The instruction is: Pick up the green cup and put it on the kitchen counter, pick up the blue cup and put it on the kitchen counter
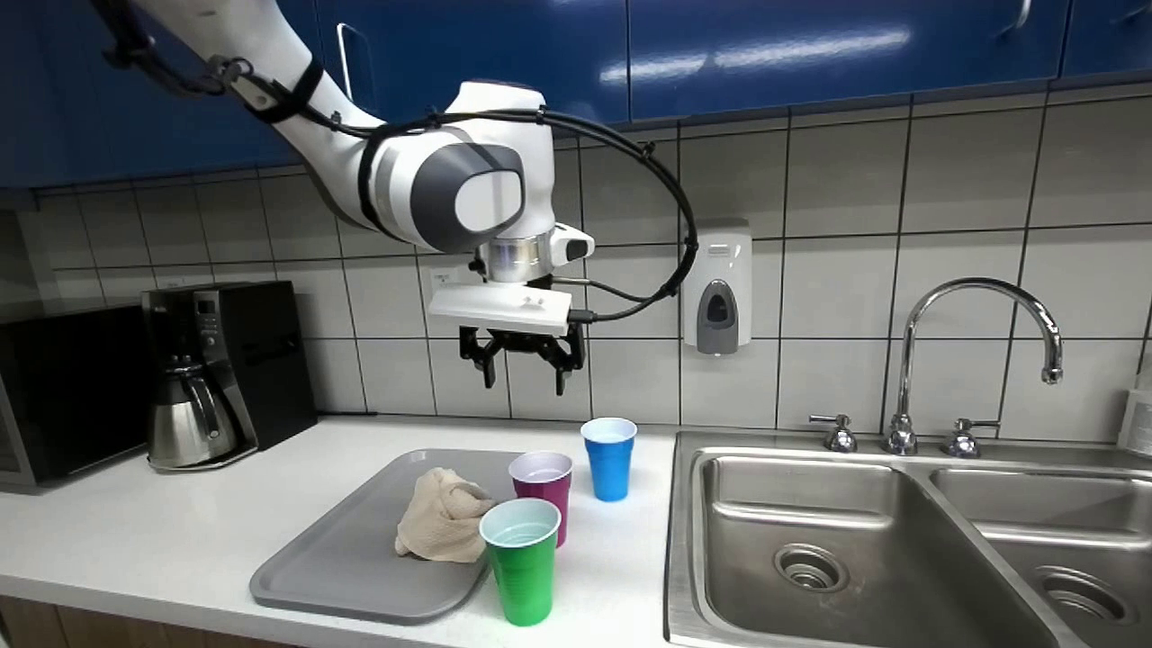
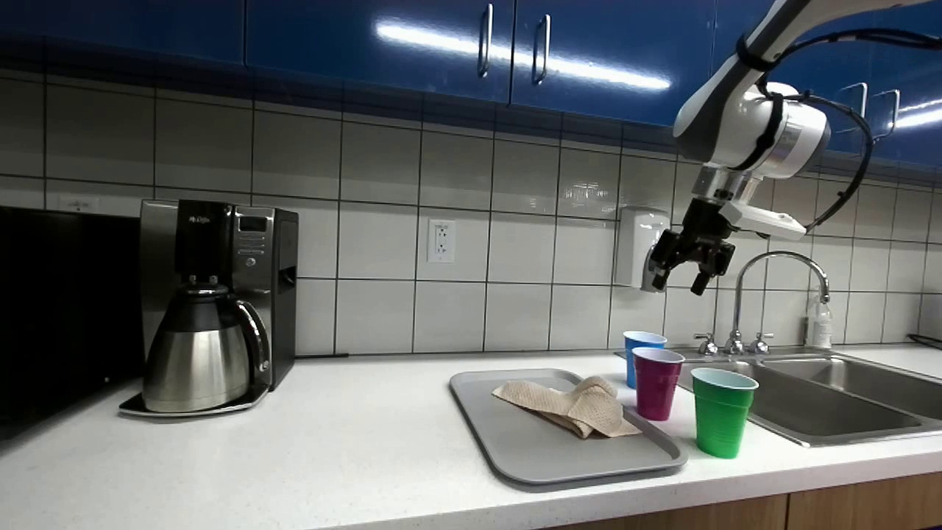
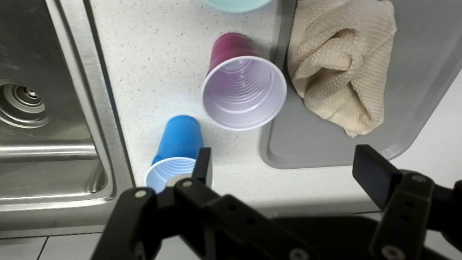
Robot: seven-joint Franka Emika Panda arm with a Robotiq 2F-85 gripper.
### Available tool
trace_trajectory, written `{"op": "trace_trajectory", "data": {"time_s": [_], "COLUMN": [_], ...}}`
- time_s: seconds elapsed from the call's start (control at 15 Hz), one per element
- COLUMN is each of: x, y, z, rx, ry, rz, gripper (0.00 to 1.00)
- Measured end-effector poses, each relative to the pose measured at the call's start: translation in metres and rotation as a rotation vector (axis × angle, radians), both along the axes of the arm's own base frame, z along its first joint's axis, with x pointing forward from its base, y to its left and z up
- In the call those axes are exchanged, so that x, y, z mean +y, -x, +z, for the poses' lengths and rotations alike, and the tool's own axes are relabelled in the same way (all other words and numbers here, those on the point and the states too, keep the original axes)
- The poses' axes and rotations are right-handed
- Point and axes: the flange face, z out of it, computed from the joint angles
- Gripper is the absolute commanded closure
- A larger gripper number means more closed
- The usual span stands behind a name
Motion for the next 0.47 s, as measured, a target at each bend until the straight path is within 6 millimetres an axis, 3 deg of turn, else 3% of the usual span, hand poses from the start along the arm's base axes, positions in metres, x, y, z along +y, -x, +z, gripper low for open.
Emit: {"op": "trace_trajectory", "data": {"time_s": [0.27, 0.47], "x": [0.019, 0.021], "y": [0.019, 0.024], "z": [0.004, 0.006], "rx": [0.004, 0.000], "ry": [-0.016, -0.020], "rz": [0.041, 0.045], "gripper": [0.00, 0.00]}}
